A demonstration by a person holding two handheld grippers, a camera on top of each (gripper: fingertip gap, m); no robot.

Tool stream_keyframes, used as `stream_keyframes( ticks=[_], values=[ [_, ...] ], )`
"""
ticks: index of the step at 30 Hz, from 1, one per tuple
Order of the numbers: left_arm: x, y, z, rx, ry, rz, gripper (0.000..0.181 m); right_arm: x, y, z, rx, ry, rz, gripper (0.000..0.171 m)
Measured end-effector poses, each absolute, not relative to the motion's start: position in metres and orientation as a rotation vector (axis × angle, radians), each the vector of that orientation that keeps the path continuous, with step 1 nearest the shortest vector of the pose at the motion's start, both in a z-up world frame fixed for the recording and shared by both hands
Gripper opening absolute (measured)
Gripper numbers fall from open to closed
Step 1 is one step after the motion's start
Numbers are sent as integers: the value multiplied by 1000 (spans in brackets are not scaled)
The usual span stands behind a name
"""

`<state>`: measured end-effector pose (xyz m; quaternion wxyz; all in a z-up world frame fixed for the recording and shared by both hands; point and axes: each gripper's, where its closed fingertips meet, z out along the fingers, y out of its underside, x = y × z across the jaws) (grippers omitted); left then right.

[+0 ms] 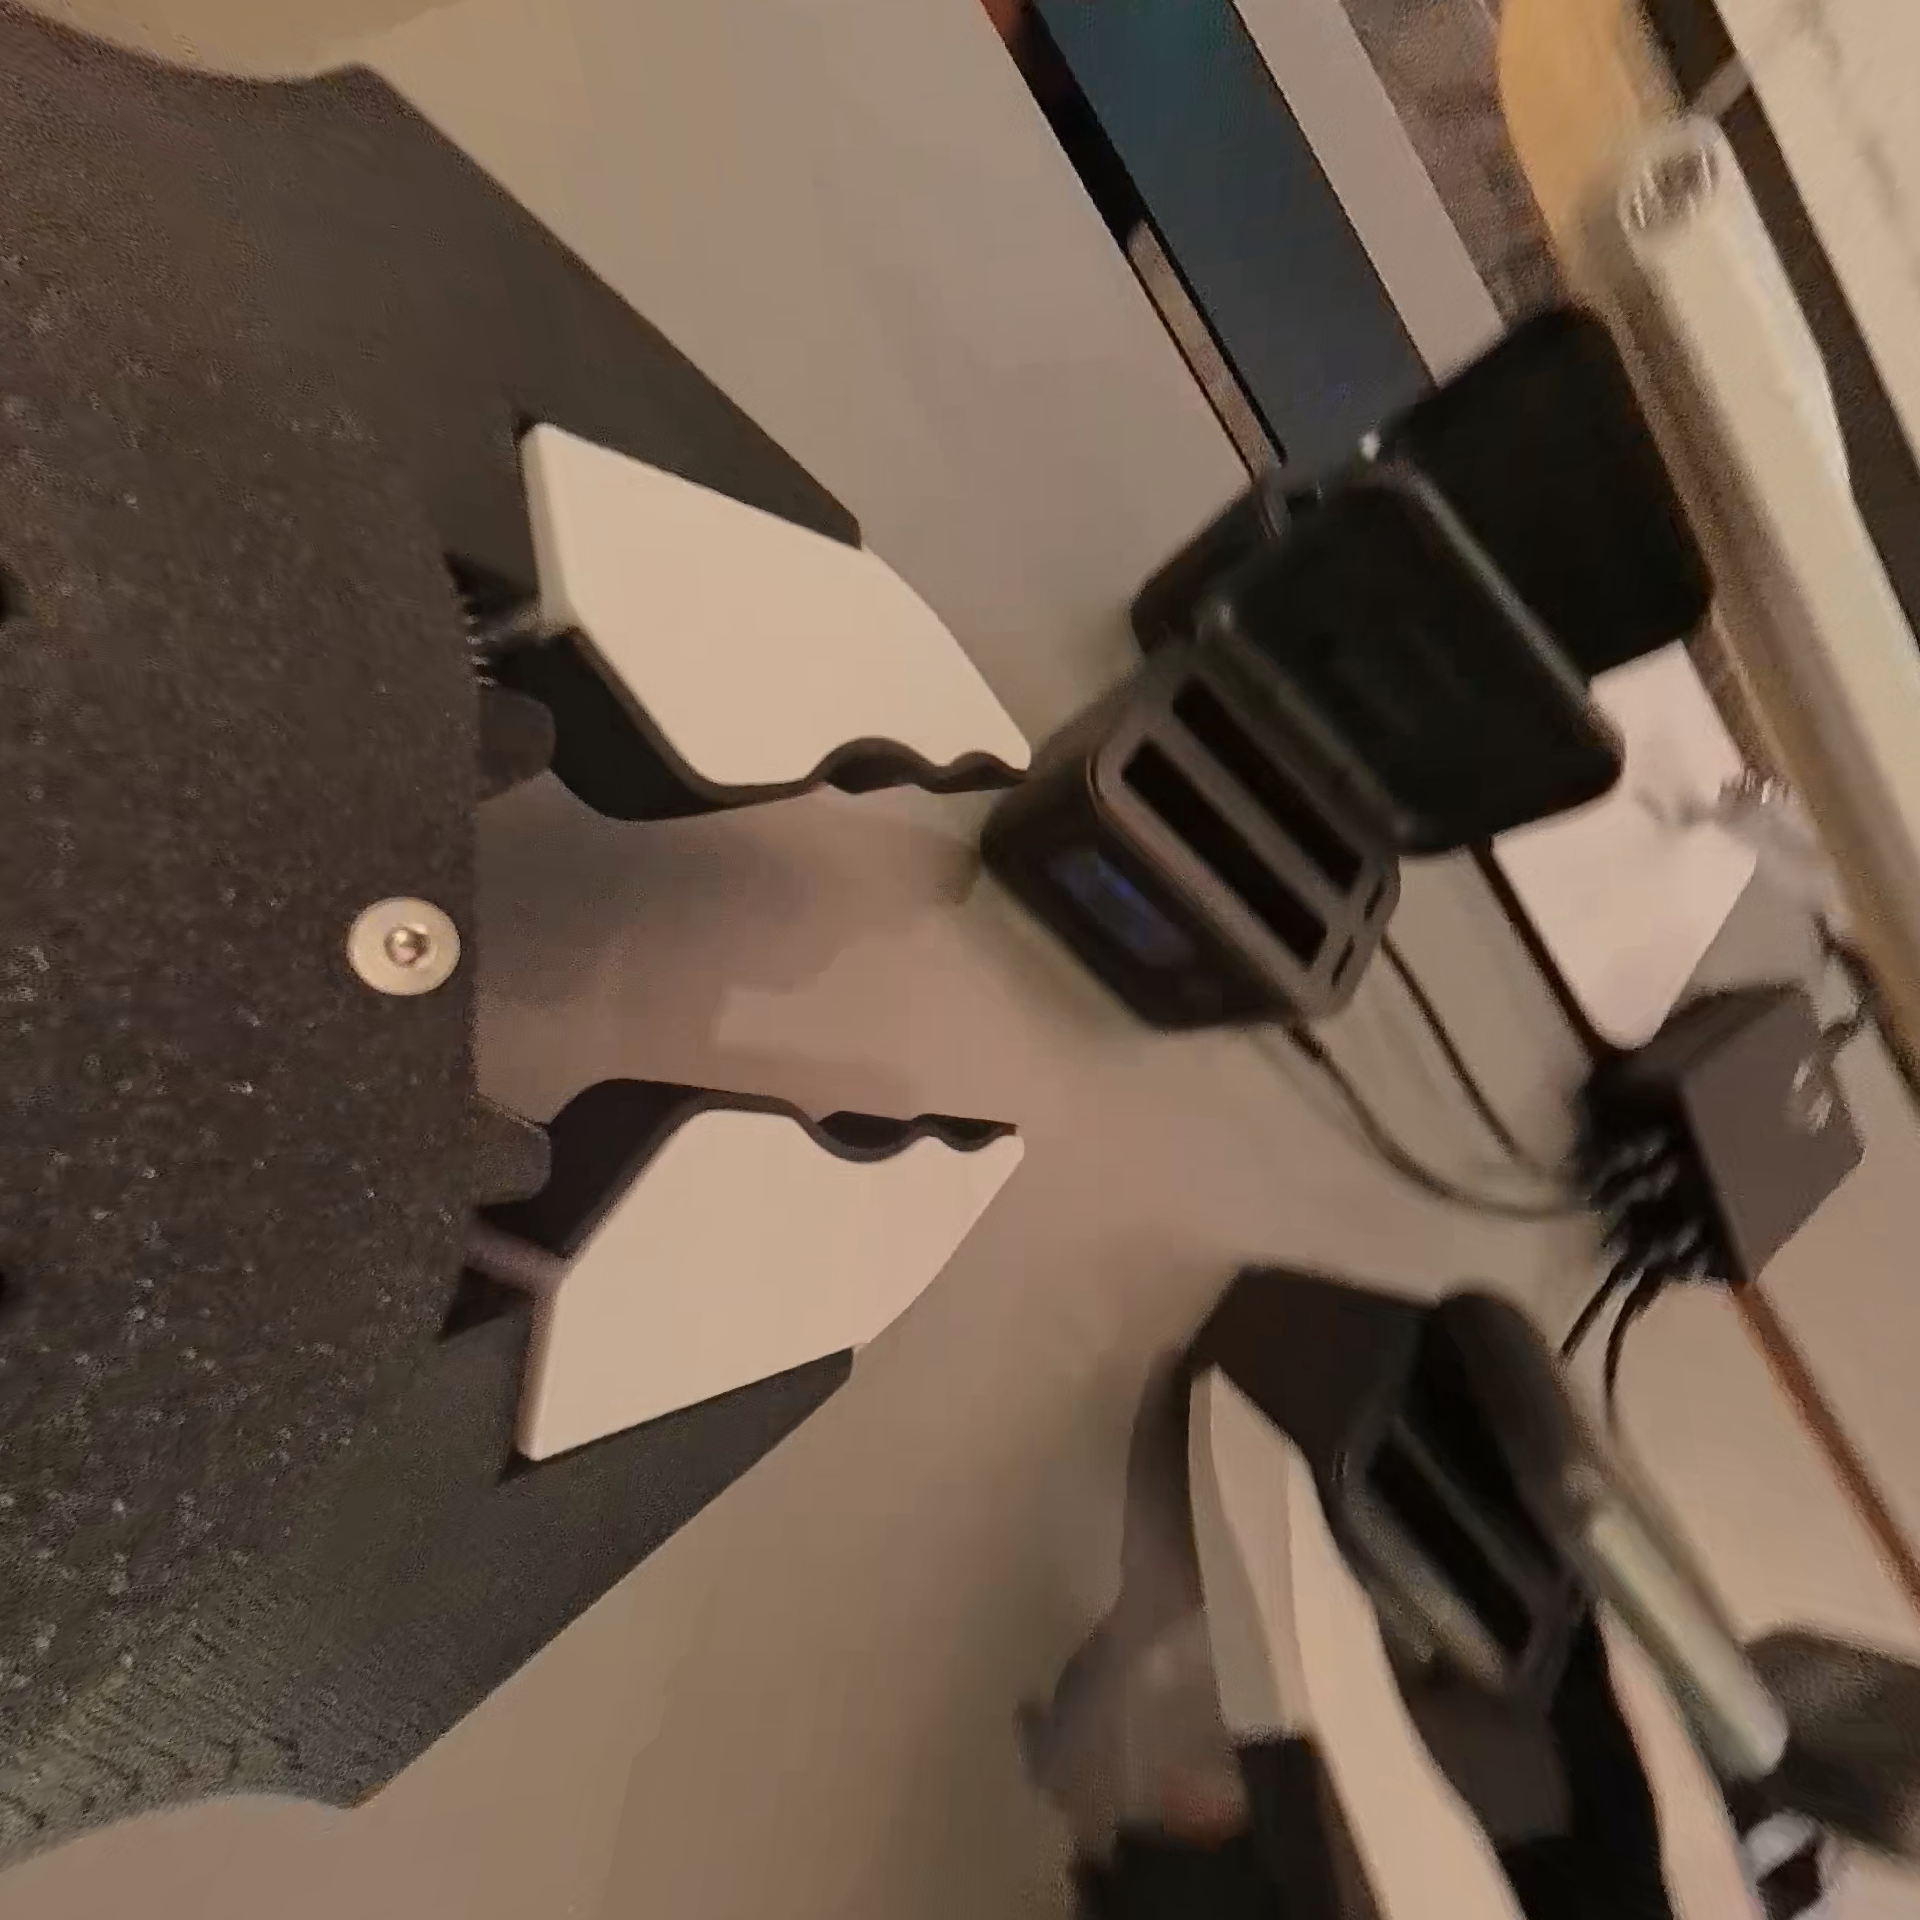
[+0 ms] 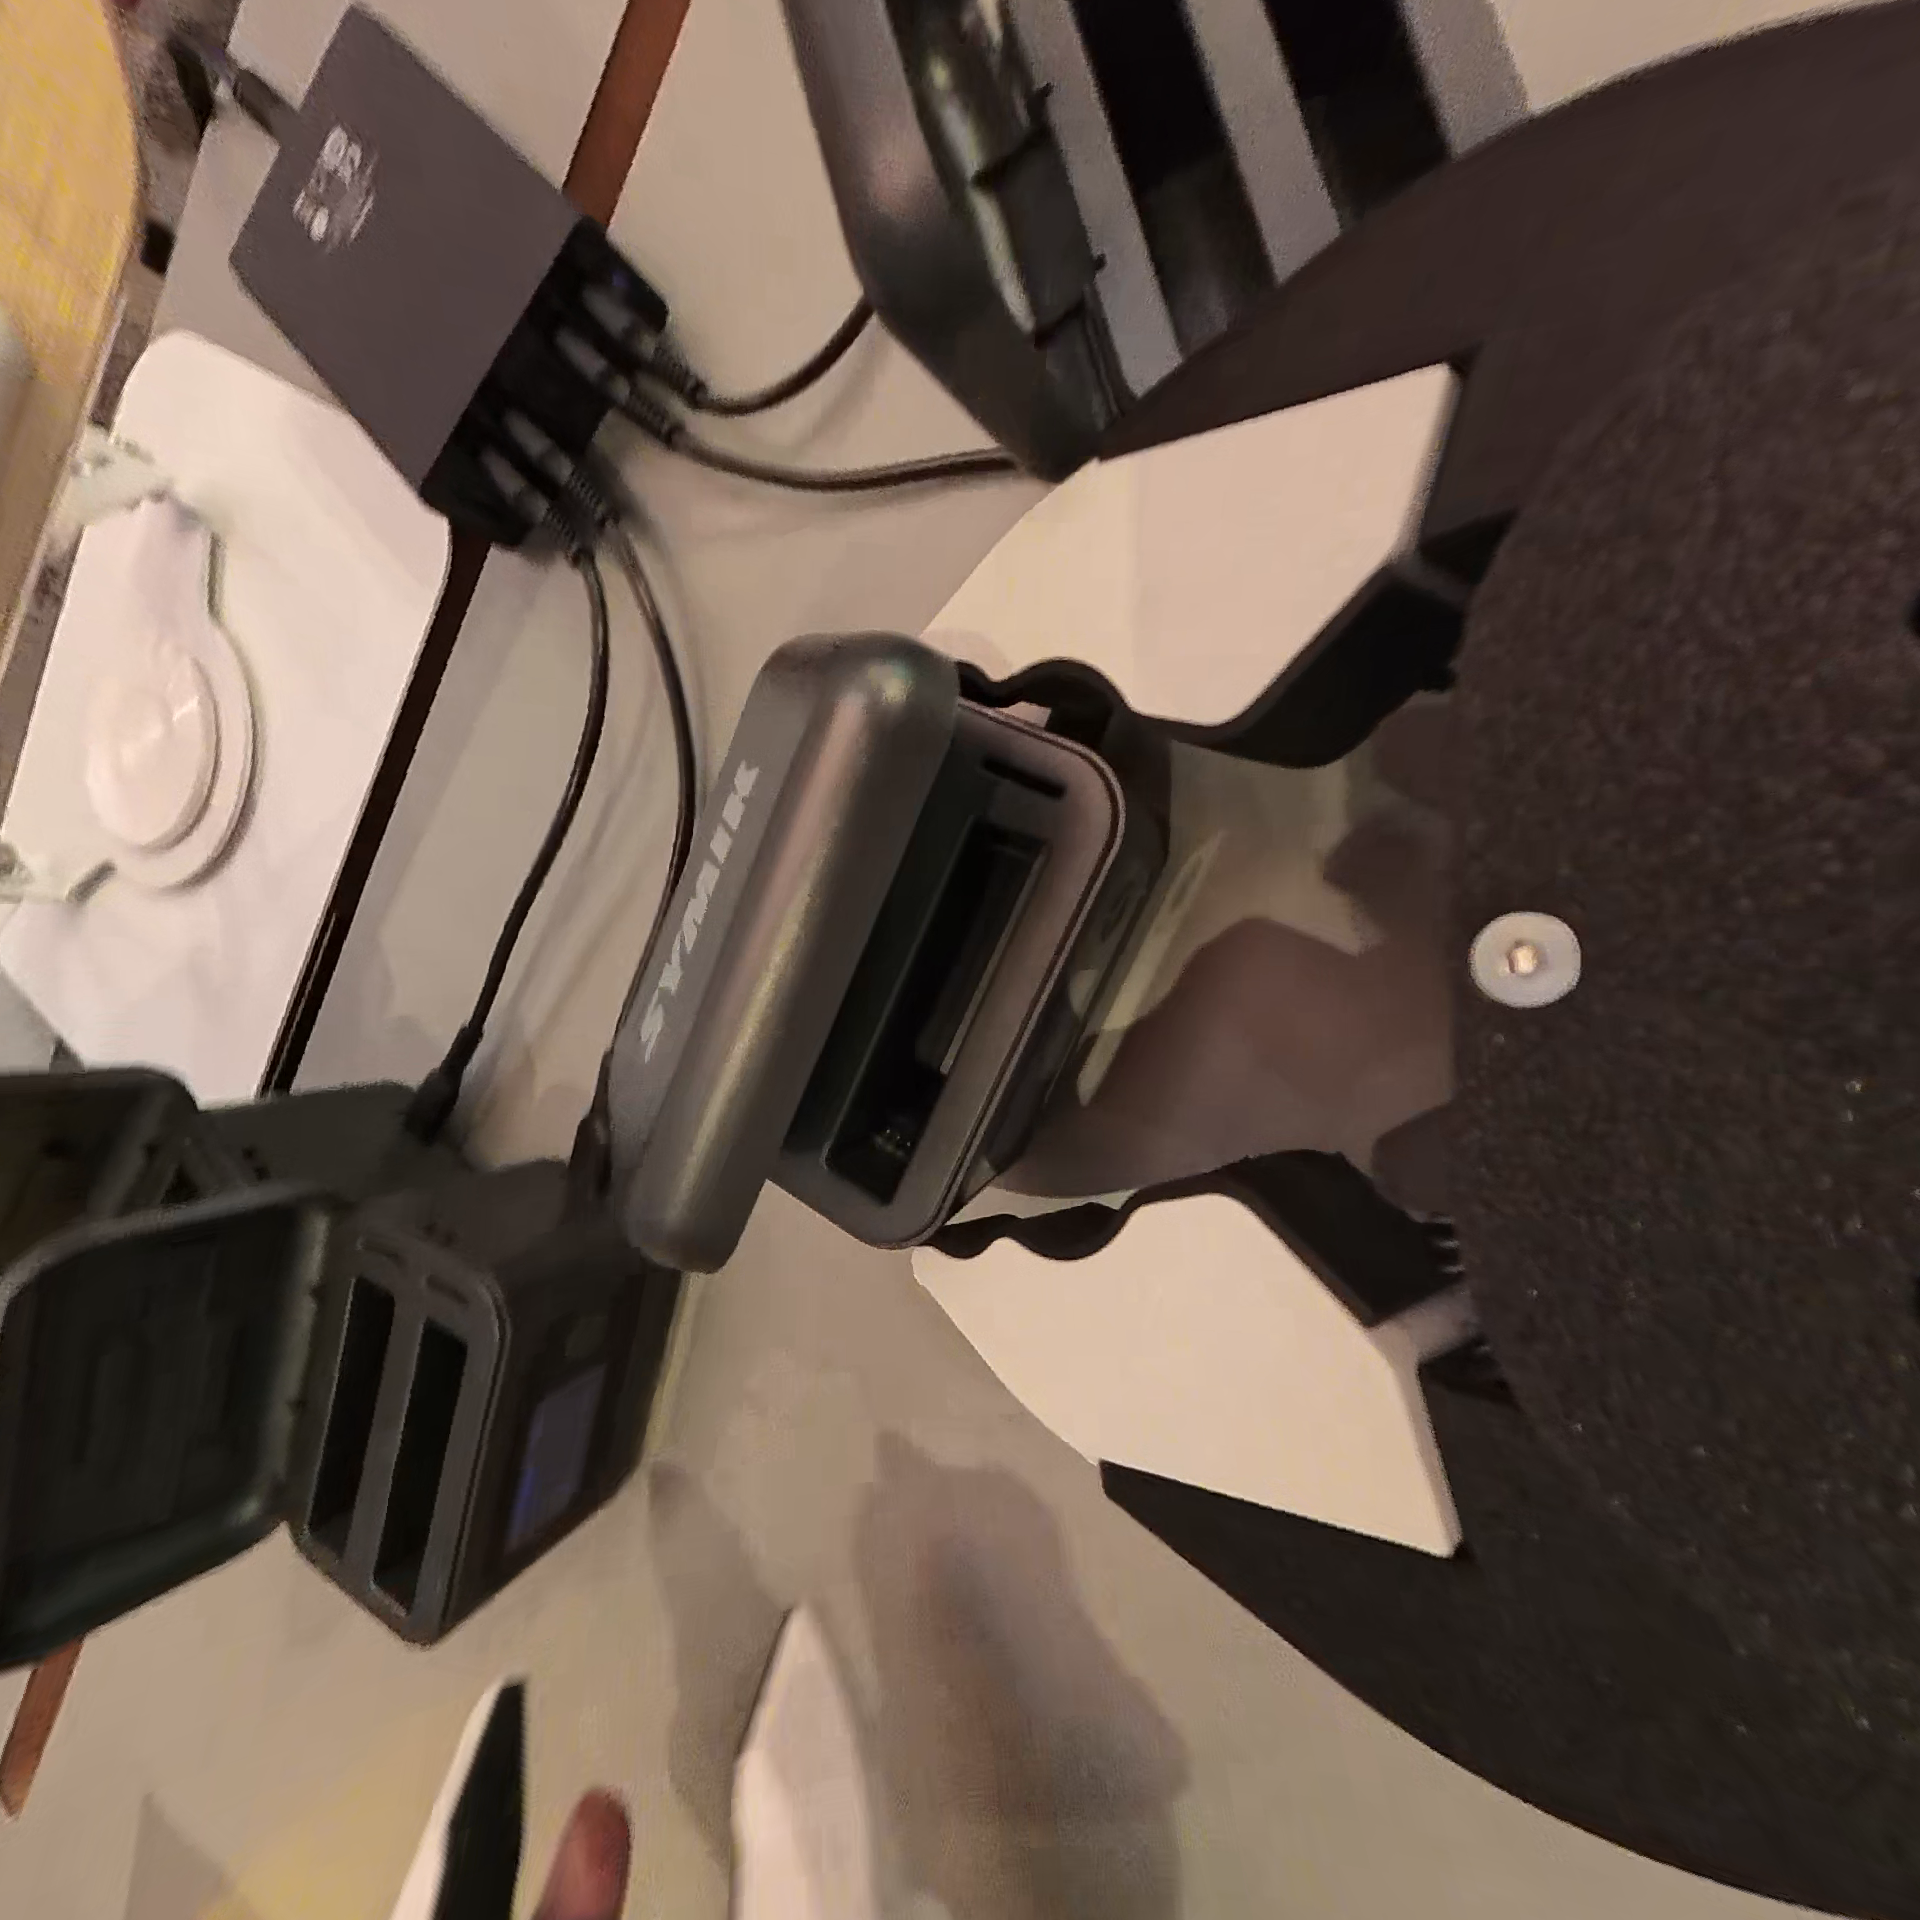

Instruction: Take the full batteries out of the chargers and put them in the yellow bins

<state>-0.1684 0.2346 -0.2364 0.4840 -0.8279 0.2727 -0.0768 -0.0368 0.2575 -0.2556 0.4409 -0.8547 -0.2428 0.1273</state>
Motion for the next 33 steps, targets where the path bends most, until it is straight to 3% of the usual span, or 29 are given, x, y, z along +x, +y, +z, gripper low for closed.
stream_keyframes(
  ticks=[4, 9, 20, 33],
  values=[
    [-192, 254, -238, -2032, 480, -133, 67, -15, 262, -255, -2140, -540, 274, 91],
    [-175, 266, -256, -2103, 556, -168, 70, -8, 262, -252, -2142, -517, 283, 90],
    [-139, 262, -264, -2074, 758, -128, 69, -27, 242, -173, -1841, -520, 316, 92],
    [-97, 241, -263, -1996, 934, -180, 65, -50, 233, -176, -1807, -602, 360, 89]
  ],
)
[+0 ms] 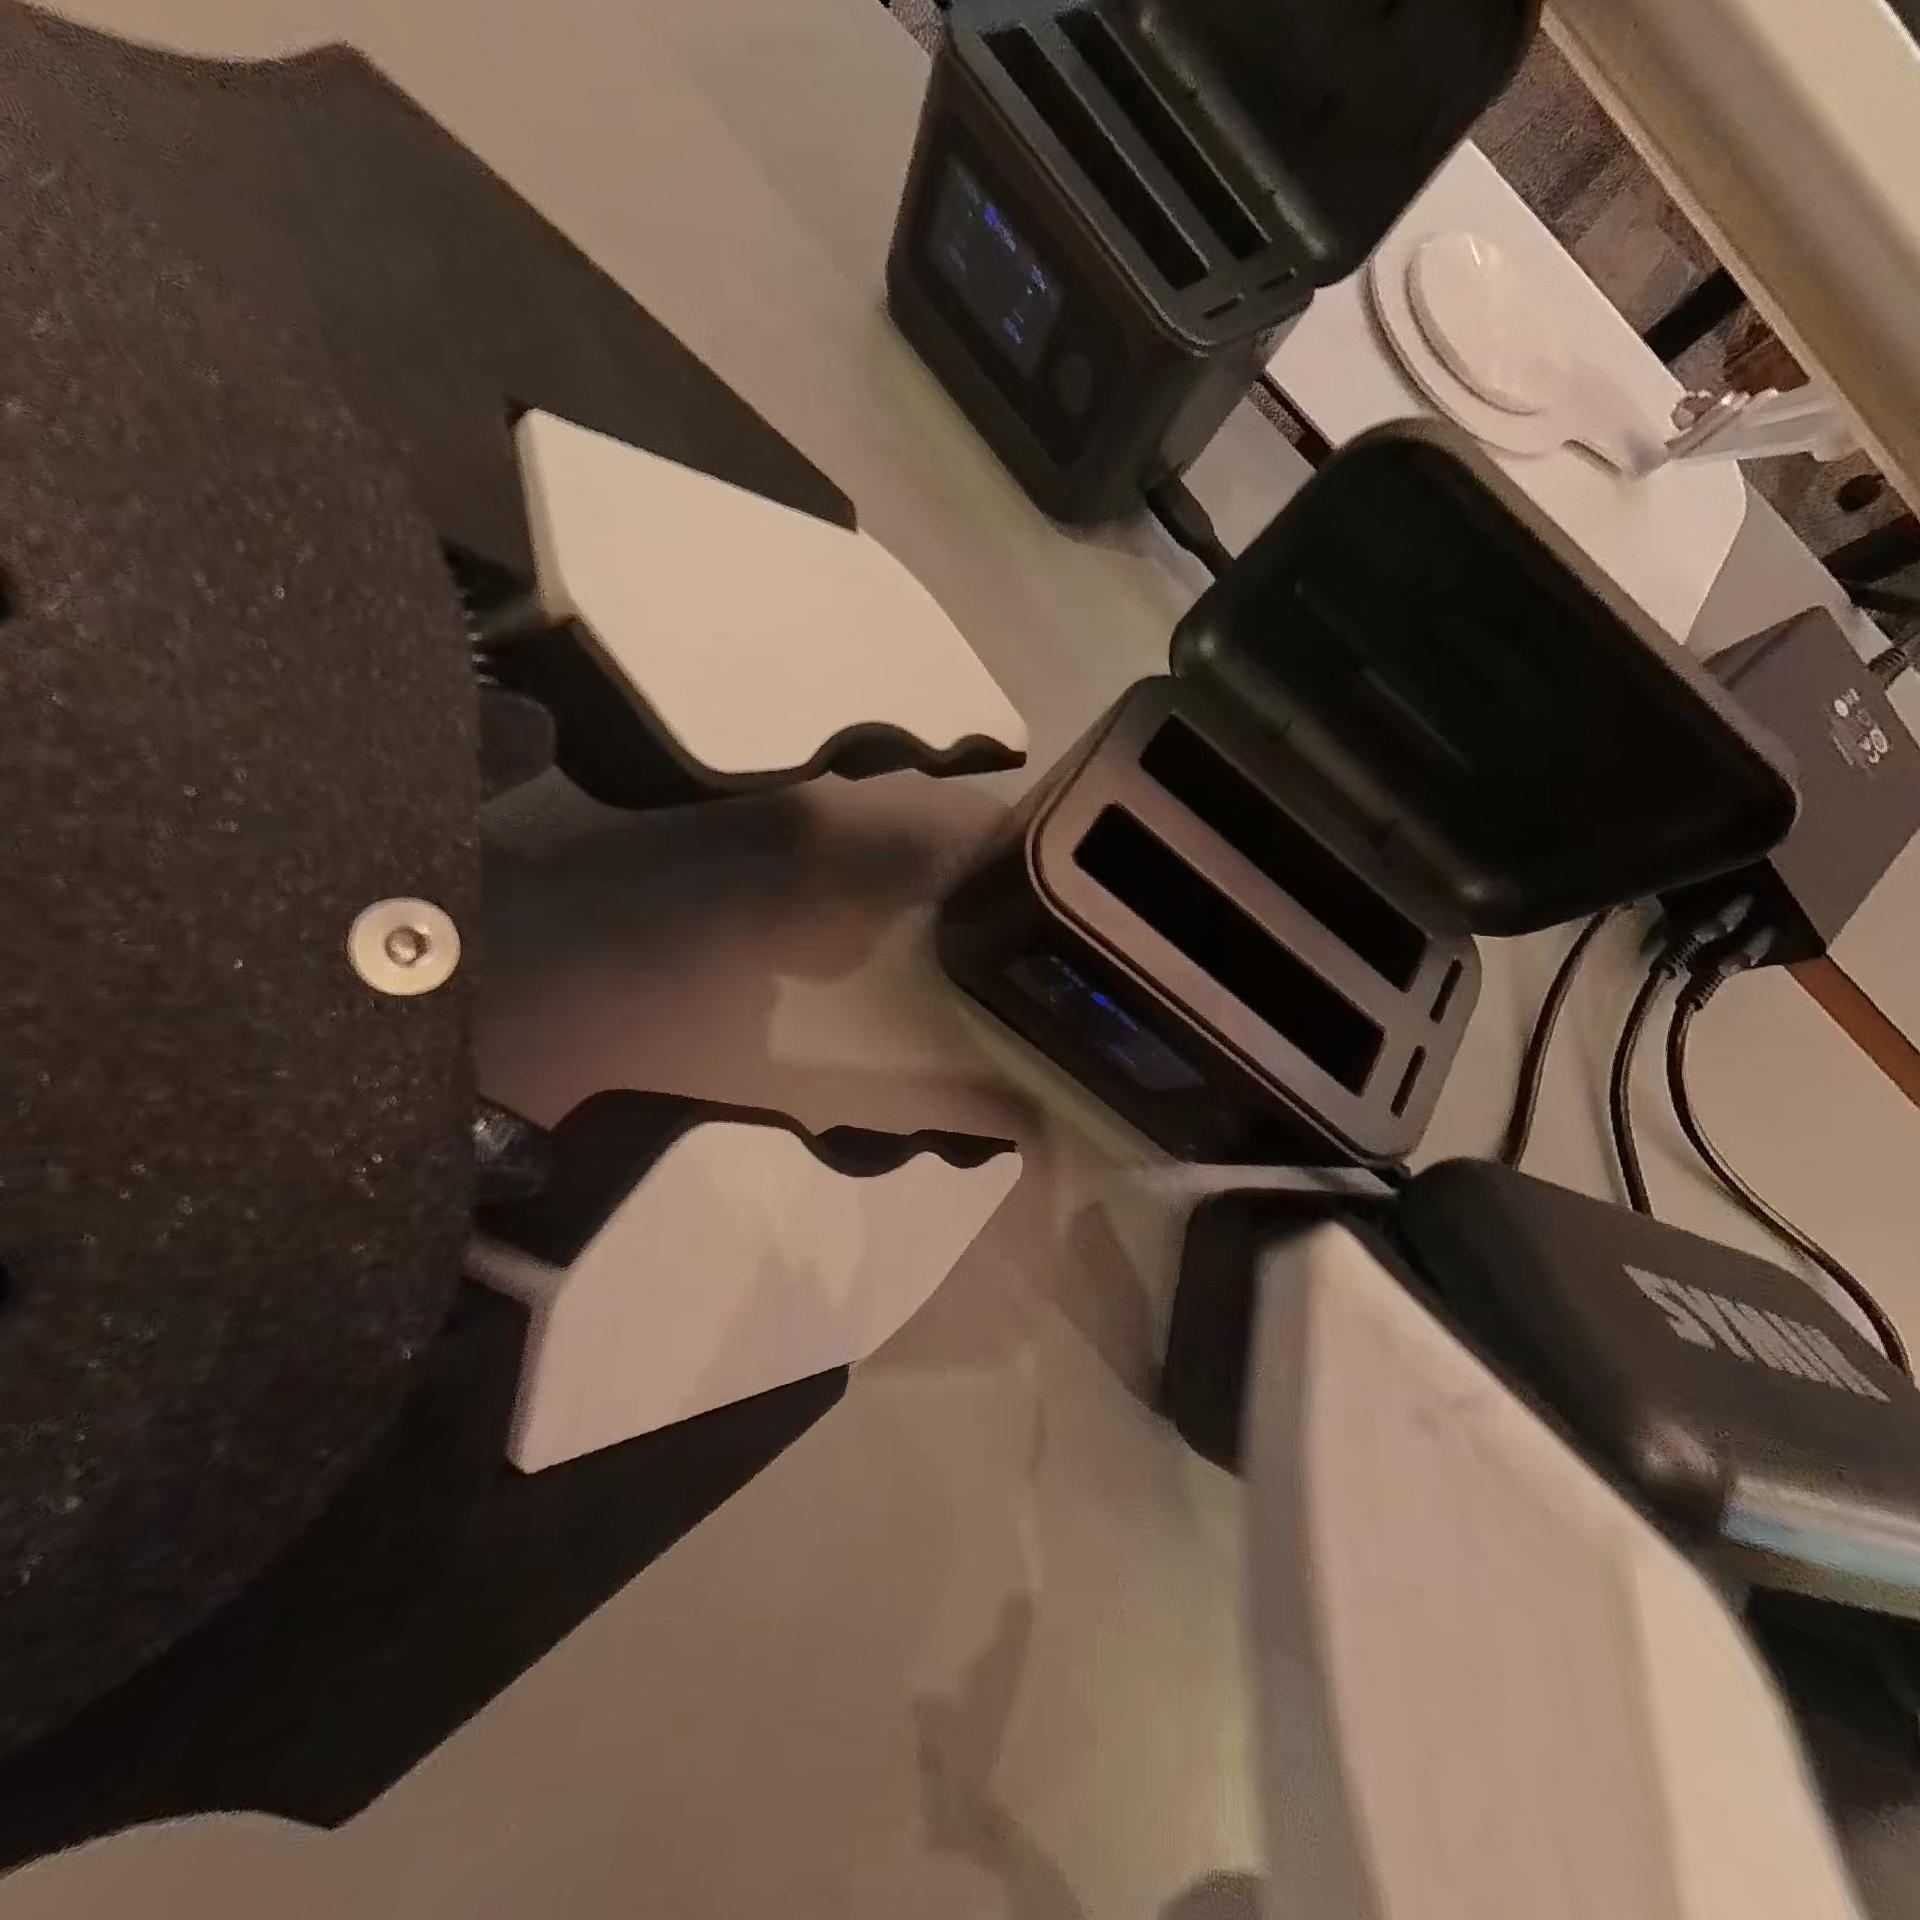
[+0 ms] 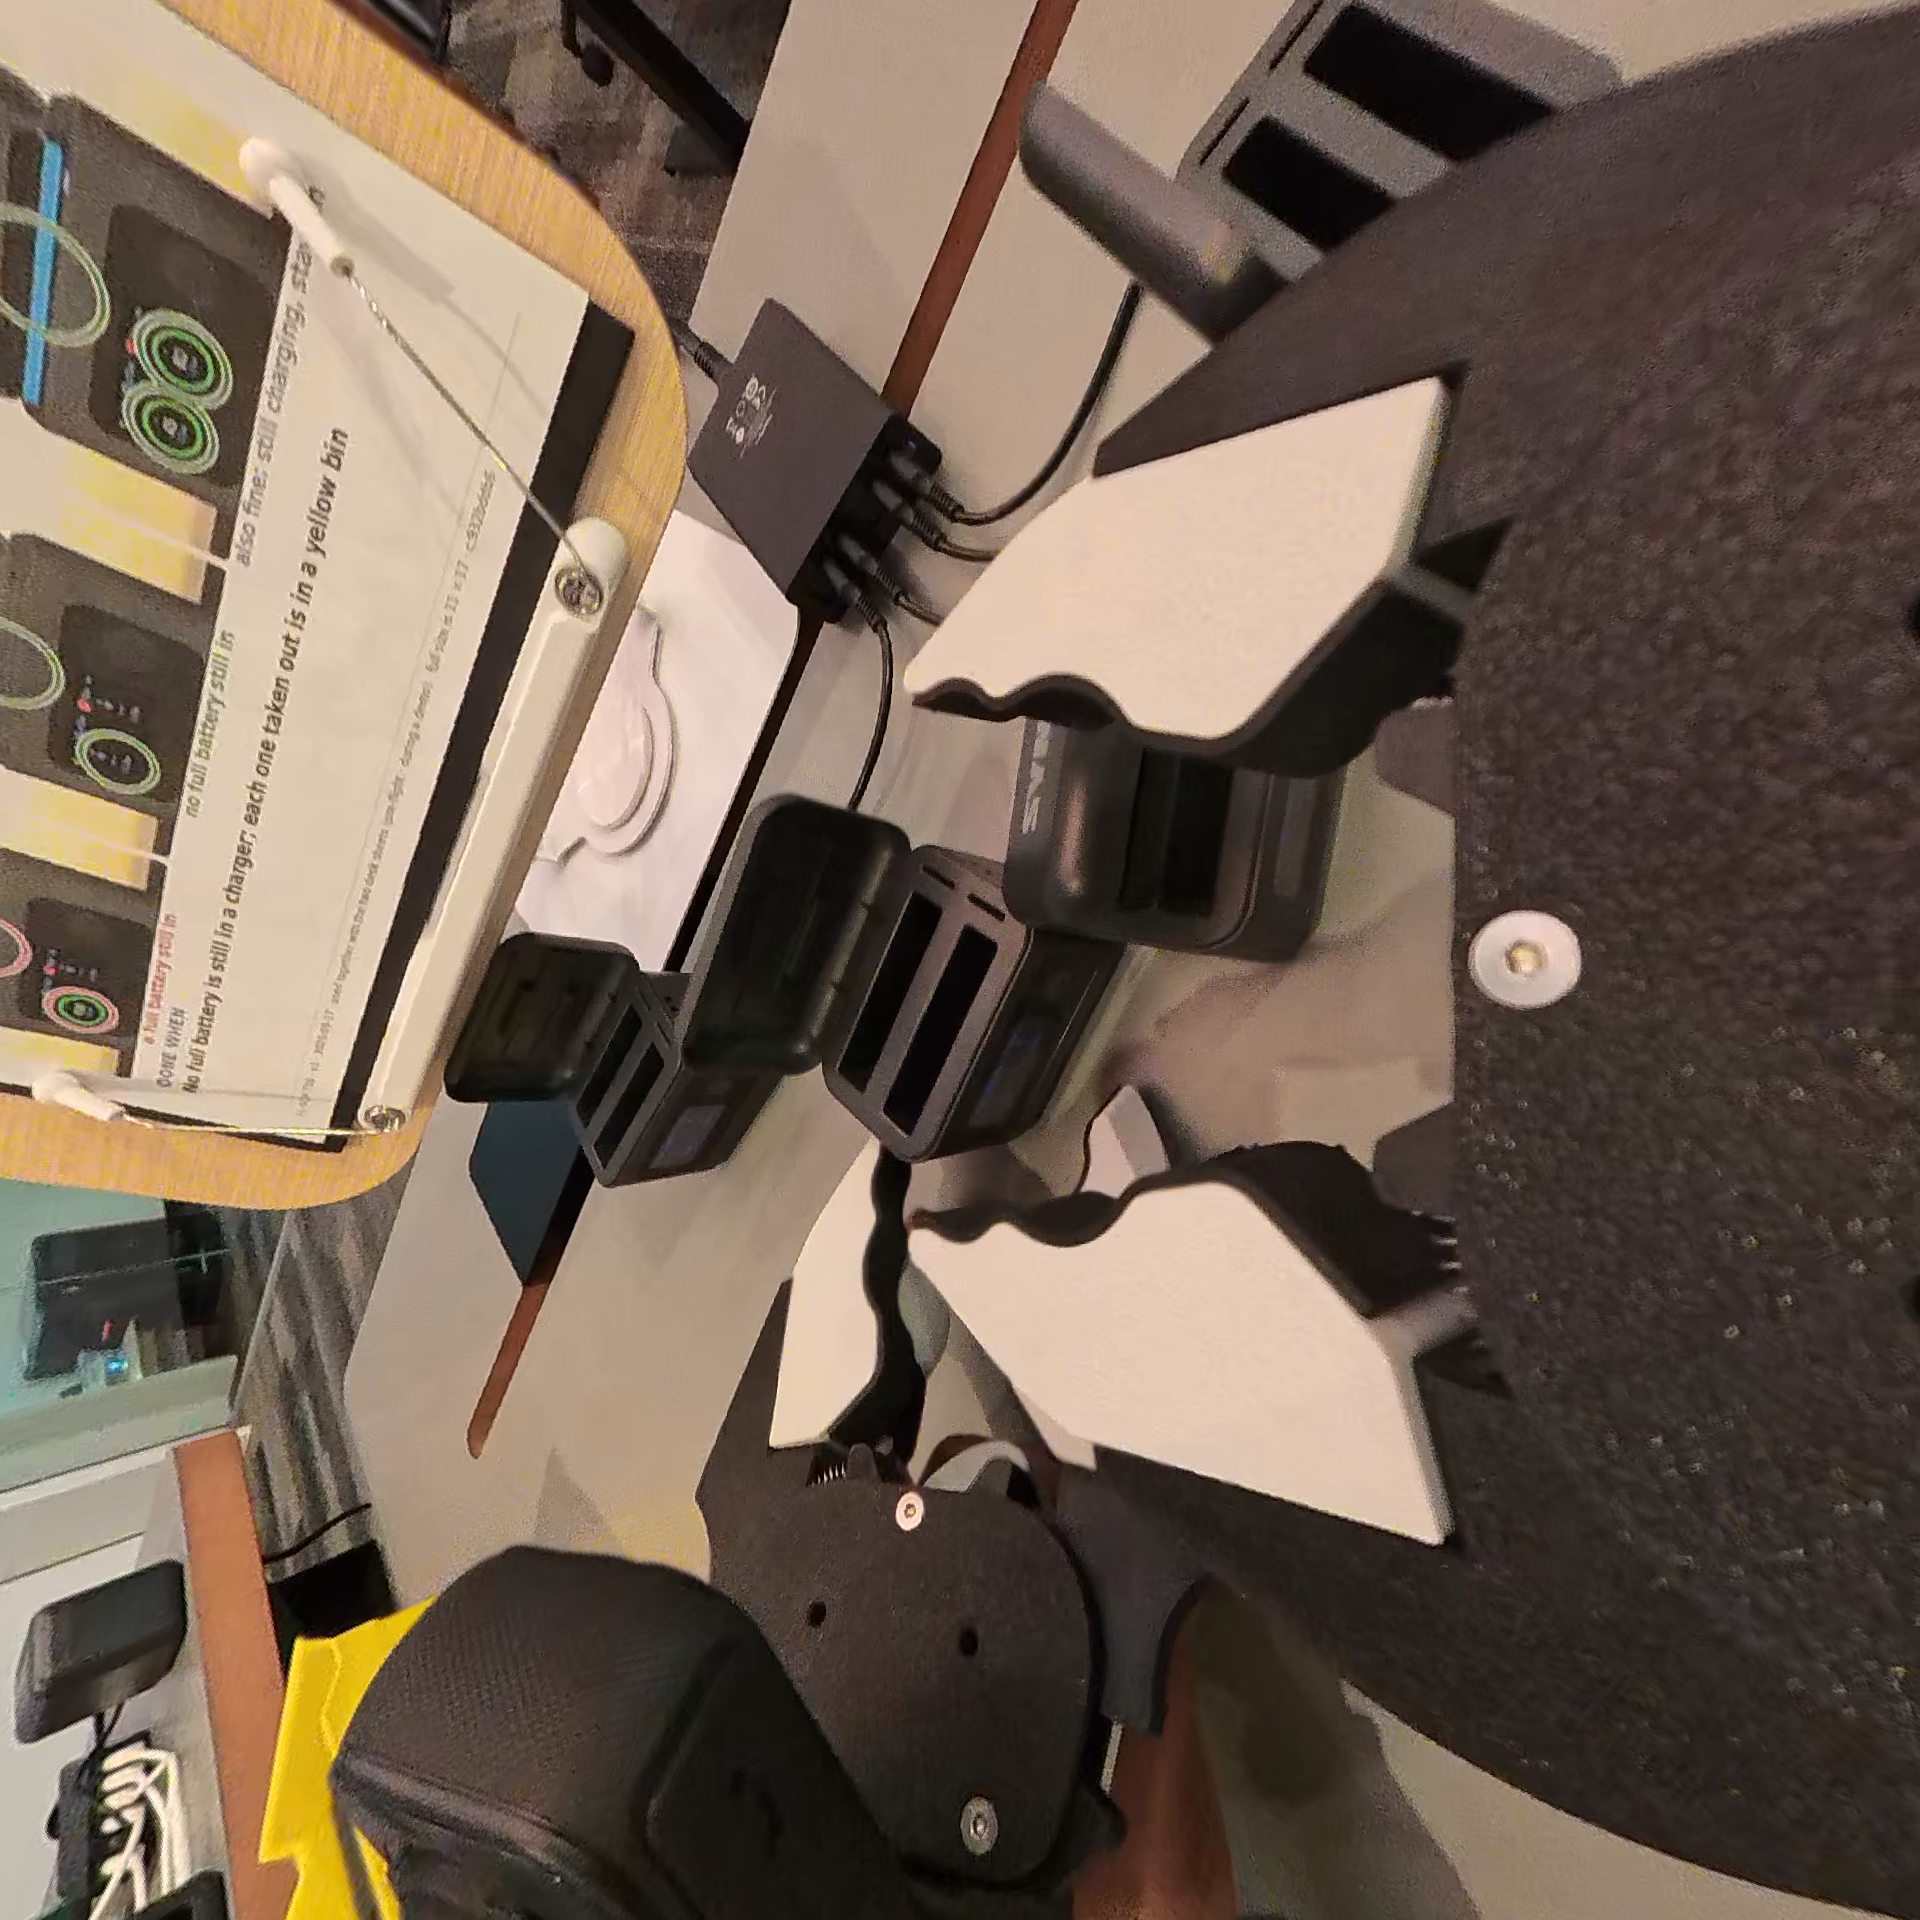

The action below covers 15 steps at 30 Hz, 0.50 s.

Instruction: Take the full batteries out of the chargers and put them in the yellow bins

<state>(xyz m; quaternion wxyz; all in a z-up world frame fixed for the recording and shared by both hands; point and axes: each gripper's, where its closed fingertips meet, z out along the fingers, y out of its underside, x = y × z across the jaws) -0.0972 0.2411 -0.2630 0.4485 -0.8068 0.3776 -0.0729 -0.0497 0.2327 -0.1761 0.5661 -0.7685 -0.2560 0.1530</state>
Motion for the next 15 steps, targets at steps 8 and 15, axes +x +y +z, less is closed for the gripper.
stream_keyframes(
  ticks=[8, 15],
  values=[
    [-133, 242, -225, -1928, 743, -143, 55, -19, 237, -143, -1658, -494, 353, 84],
    [-183, 227, -131, -1643, 419, -47, 42, 19, 240, -109, -1482, -369, 325, 75]
  ],
)
